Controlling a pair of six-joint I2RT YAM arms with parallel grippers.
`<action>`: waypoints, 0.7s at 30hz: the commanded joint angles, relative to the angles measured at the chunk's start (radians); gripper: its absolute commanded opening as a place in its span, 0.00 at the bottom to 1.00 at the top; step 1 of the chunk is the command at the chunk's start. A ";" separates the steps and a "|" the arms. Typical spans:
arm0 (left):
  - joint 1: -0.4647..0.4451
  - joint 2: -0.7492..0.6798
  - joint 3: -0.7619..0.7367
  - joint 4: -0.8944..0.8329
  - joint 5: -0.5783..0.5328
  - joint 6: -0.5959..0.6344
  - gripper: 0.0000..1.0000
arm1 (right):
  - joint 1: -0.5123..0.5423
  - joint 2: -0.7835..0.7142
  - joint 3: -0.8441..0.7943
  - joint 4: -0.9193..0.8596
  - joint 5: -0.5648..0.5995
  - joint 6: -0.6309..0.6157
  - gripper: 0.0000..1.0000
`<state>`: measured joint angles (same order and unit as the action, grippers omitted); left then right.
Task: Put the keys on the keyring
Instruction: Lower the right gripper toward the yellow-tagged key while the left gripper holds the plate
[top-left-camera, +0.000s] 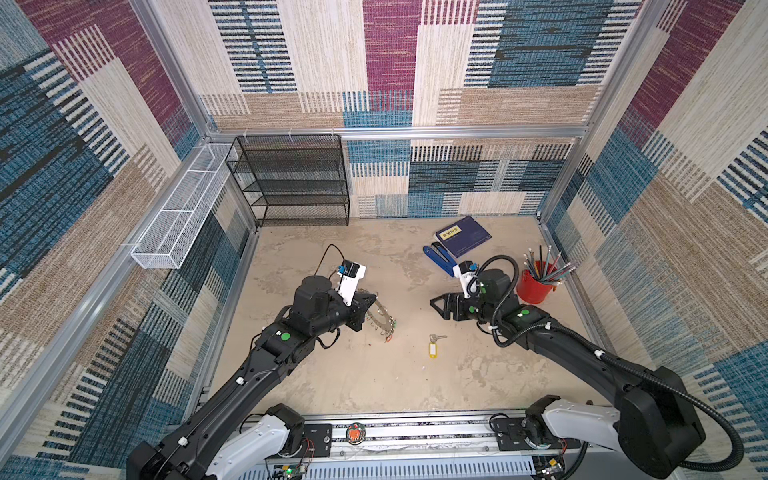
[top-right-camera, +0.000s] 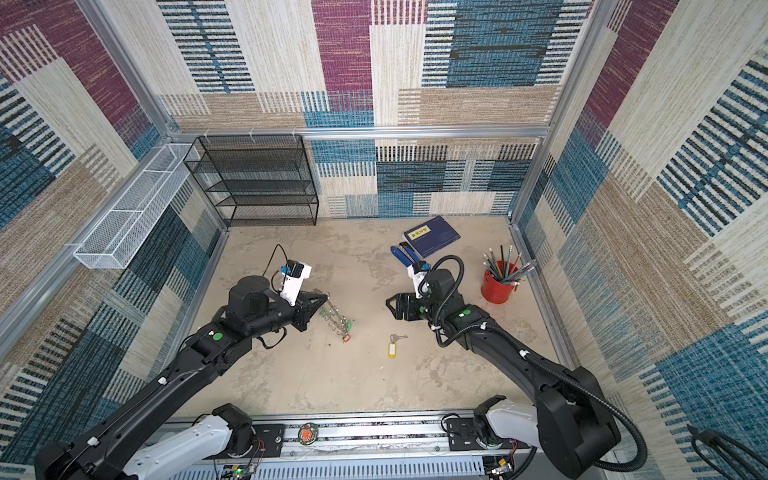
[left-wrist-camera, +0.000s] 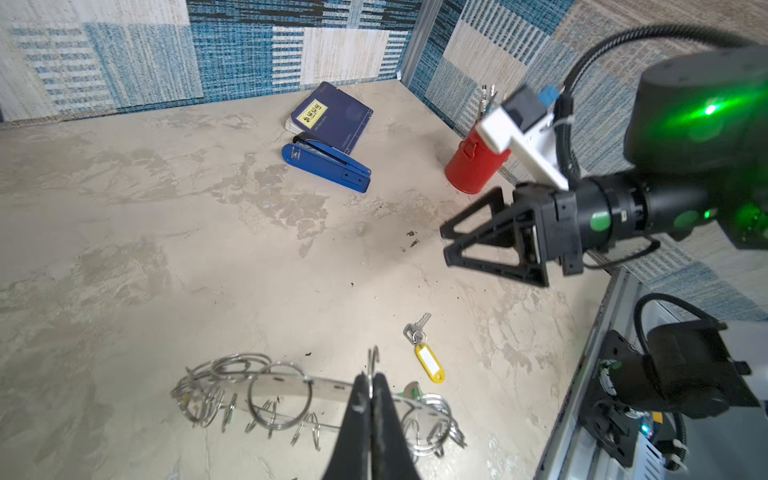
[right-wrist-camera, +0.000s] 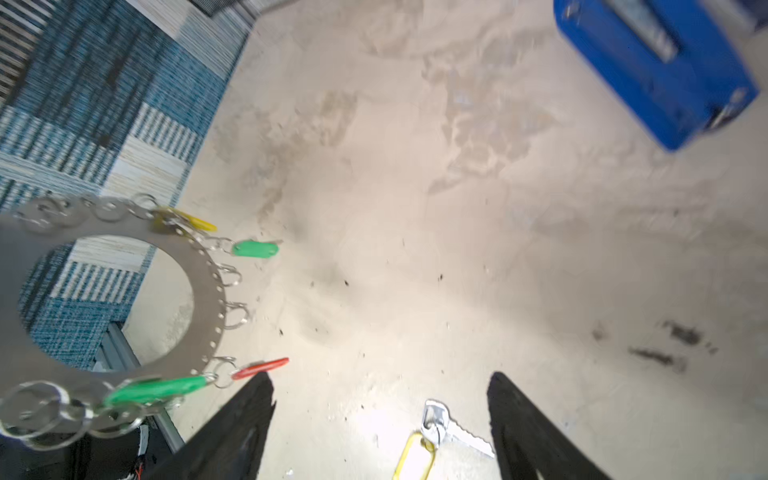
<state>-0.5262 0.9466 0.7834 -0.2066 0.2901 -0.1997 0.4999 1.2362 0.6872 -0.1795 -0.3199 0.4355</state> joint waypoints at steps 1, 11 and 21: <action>0.000 0.000 -0.002 0.034 0.005 -0.032 0.00 | 0.027 0.035 -0.060 0.017 -0.039 0.114 0.74; 0.000 -0.010 -0.006 0.062 0.044 -0.043 0.00 | 0.034 0.117 -0.114 0.114 -0.083 0.167 0.57; 0.001 -0.014 -0.009 0.065 0.052 -0.044 0.00 | 0.034 0.183 -0.113 0.143 -0.133 0.167 0.37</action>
<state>-0.5266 0.9382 0.7776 -0.1986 0.3218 -0.2329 0.5308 1.4155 0.5694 -0.0658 -0.4271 0.6003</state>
